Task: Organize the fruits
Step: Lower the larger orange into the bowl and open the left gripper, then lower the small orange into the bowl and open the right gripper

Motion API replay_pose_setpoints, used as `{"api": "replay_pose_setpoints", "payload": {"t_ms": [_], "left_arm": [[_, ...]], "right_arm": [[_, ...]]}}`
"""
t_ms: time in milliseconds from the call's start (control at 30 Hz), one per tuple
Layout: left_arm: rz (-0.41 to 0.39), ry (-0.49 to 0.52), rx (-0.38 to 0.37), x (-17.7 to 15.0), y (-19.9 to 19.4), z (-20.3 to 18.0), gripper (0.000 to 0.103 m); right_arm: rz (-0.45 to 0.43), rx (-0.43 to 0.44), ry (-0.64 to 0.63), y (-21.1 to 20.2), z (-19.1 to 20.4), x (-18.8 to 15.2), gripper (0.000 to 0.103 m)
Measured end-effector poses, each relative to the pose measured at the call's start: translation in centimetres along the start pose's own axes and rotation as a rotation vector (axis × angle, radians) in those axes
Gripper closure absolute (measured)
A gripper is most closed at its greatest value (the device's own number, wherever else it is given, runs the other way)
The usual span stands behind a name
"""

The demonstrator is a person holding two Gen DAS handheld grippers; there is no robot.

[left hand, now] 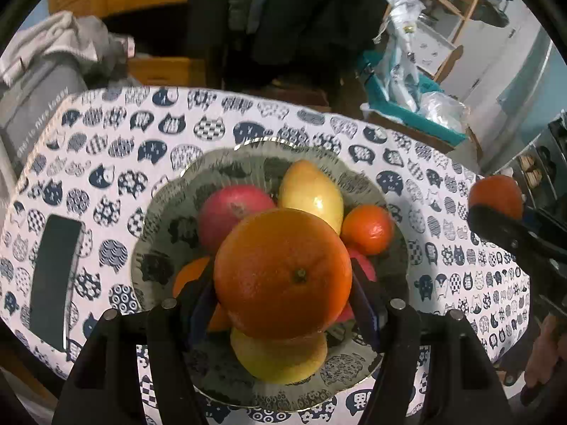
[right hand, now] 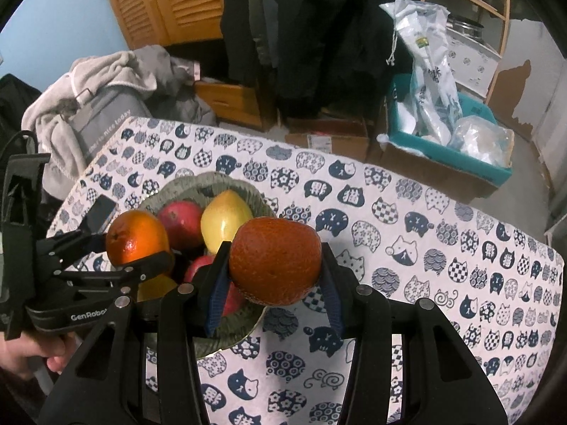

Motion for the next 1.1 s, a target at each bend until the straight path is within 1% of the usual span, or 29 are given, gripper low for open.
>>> {"api": "replay_pose_setpoints", "payload": {"t_ms": [100,233,333,367,467,667,733,800,867,1000,1100], "left_arm": [[0.03,0.0,0.008,-0.3,1.1,-0.1,0.034],[0.035,0.012,0.021,-0.3,1.7,-0.4,0.034],[0.056,-0.002,0.02,-0.4,2.2,-0.3,0.033],[0.06,-0.009,0.029,-0.4,2.2,-0.2,0.034],[0.054,-0.018,0.019,-0.2,2.0,0.1,0.033],[0.043,-0.013,0.02,0.0,0.2,0.5,0.033],[0.026,-0.01,0.027,0.1,-0.8,0.8,0.033],[-0.003,-0.009,0.045,0.2,-1.8,1.2,0.03],[-0.022,-0.017,0.058,0.3,-2.7,1.8,0.029],[-0.043,-0.026,0.096,0.0,-3.8,2.9,0.029],[-0.046,-0.033,0.095,-0.4,-4.7,3.5,0.029]], "right_arm": [[0.009,0.002,-0.002,0.3,0.1,-0.1,0.057],[0.016,0.004,-0.005,0.5,0.2,-0.3,0.057],[0.022,0.007,-0.007,0.7,0.2,-0.4,0.057],[0.023,0.008,-0.007,0.8,0.3,-0.4,0.057],[0.026,0.012,-0.007,0.8,0.3,-0.5,0.057],[0.04,0.028,-0.016,1.3,0.9,-1.0,0.057],[0.054,0.04,-0.022,1.8,1.5,-1.5,0.057],[0.067,0.047,-0.031,2.2,1.9,-1.9,0.057],[0.084,0.062,-0.033,2.9,2.4,-2.5,0.057],[0.117,0.085,-0.032,4.1,3.1,-3.7,0.057],[0.142,0.09,-0.041,5.0,3.8,-4.6,0.057]]}}
Point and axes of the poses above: each gripper's, at about its wrist camera, not at the fingertips, and y roughly the way its jaws point, z to its left, x to its top, the point moved 4 cm from there along y, roughly the way its jaws point, and after that the axes turned 15 degrees about x, right-handed, at the moved point
